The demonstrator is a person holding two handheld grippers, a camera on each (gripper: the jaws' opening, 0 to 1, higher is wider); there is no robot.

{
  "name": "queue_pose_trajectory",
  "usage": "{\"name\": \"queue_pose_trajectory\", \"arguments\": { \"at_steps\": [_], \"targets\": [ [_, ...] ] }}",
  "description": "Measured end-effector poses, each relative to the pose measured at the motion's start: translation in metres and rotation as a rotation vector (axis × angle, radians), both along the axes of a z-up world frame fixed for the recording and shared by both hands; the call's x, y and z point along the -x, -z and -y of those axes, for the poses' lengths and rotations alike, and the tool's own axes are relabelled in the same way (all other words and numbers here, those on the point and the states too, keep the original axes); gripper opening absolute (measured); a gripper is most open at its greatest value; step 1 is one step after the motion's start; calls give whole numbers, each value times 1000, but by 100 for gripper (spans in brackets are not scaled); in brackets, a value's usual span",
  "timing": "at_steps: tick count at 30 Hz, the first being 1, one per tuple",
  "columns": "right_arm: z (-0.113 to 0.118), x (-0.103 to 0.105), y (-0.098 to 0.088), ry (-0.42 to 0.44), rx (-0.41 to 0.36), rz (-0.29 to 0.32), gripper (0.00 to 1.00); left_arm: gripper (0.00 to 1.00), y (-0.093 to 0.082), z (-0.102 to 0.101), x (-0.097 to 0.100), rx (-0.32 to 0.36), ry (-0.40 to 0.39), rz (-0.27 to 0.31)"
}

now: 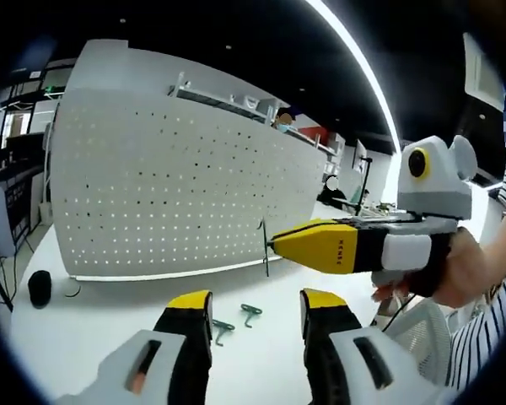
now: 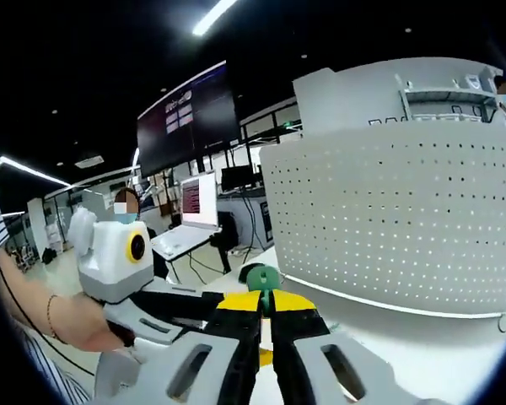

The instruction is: Insert the hook assembly into the mounting plate slot until the hook locks in place.

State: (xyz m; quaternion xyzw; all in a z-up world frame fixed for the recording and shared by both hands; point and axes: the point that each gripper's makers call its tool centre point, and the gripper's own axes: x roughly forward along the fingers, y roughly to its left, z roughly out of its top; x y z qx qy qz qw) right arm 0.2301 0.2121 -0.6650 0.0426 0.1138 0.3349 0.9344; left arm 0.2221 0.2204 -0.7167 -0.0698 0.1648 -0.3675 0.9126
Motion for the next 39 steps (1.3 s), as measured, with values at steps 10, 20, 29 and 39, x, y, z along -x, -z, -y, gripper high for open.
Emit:
{"name": "queue_pose_trajectory", "arguments": {
  "at_steps": [10, 20, 29, 39],
  "targets": [
    [0, -16, -9, 71, 2, 72, 0, 67, 23, -14, 17, -1, -47, -64],
    [5, -43, -18, 165, 2, 137, 0, 85, 34, -25, 24, 8, -97, -81],
    [13, -67, -23, 237, 1, 159, 0, 94, 37, -25, 25, -4, -96, -76],
    [30, -99, -31, 332, -10, 182, 0, 100, 39, -30, 24, -16, -114, -74]
  ]
}}
